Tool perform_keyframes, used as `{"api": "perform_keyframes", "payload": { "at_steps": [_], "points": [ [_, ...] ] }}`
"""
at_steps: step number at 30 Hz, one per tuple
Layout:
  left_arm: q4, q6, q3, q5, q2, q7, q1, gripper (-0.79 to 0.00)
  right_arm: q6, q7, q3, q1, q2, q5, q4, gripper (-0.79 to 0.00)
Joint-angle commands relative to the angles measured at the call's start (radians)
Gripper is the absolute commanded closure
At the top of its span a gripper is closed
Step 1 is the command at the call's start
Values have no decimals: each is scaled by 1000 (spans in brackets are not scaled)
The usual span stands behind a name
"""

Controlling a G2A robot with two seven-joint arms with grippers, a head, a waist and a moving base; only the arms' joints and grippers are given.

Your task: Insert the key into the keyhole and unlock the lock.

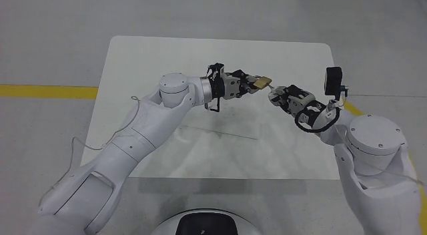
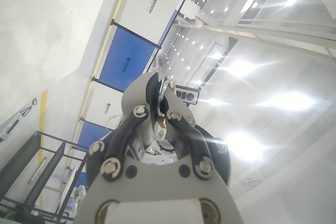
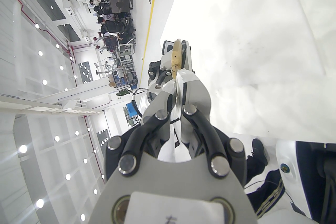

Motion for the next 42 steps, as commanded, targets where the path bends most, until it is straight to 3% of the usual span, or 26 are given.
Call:
{"api": "perform_keyframes", "payload": {
  "at_steps": [1,42],
  "points": [
    [-3,1,-4,4,0,-3,2,0,0,-7,-2,1,4,9,2,0],
    [-25,19,-33,87,-20,-16,42,0,0,-140,-101,51,111,144,15,0]
  ]
}}
